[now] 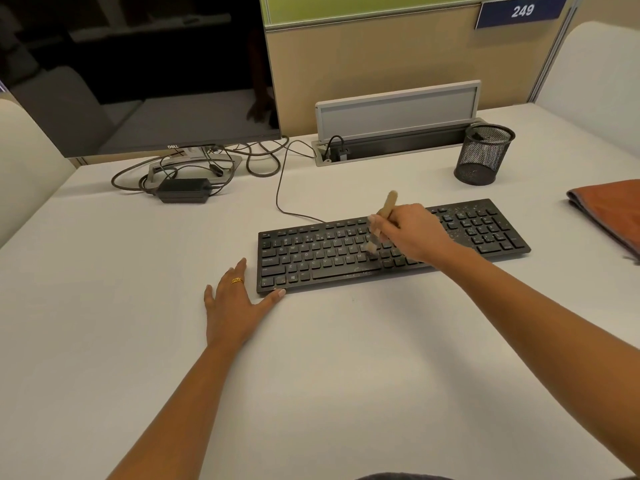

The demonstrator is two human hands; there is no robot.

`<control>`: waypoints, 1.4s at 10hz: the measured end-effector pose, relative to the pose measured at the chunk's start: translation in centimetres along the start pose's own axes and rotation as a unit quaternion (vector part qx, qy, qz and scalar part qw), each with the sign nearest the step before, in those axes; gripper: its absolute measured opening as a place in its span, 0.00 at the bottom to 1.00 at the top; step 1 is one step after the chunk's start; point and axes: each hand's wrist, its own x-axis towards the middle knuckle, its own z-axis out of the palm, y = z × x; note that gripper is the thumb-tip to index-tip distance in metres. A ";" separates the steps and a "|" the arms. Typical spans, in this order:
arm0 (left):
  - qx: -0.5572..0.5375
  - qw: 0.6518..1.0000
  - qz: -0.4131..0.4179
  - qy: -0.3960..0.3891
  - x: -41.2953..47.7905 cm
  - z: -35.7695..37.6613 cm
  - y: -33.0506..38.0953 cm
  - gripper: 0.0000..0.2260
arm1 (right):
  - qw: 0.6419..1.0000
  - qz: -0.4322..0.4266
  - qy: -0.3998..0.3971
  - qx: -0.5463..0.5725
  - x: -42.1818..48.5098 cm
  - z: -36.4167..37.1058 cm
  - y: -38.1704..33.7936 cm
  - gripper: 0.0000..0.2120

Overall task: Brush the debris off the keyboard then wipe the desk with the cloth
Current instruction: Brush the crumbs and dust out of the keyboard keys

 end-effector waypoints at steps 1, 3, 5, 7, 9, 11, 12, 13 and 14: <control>0.003 1.000 0.001 0.004 -0.1 0.0 0.0 0.41 | 0.999 0.027 0.010 0.035 -0.7 1.1 0.0 0.21; 0.001 1.000 0.001 0.007 0.0 0.0 0.0 0.41 | 0.997 0.037 0.013 0.061 -0.6 1.2 -0.3 0.19; -0.001 1.000 0.002 0.007 -0.1 0.0 0.0 0.41 | 0.999 0.027 0.011 0.021 -0.9 1.9 0.1 0.21; 0.000 1.000 0.002 0.006 -0.1 -0.1 0.0 0.40 | 0.997 0.034 0.022 0.070 -0.7 1.4 -0.1 0.20; 0.005 1.000 0.001 0.002 -0.1 0.0 0.0 0.41 | 0.997 -0.008 -0.019 0.070 -0.8 1.0 0.5 0.20; 0.009 1.000 0.003 0.003 -0.1 0.0 0.0 0.41 | 0.998 -0.016 -0.011 -0.066 -1.0 -0.4 0.9 0.20; 0.008 1.000 0.002 0.002 0.0 -0.1 0.0 0.41 | 0.999 0.015 0.038 -0.008 -0.6 0.0 1.1 0.22; 0.011 1.000 0.000 0.001 0.0 -0.1 -0.1 0.41 | 0.999 0.041 0.020 0.029 -0.8 1.2 1.3 0.23; 0.007 1.000 0.002 0.002 0.0 0.0 0.0 0.41 | 0.998 0.053 0.007 0.038 -0.9 1.2 1.0 0.20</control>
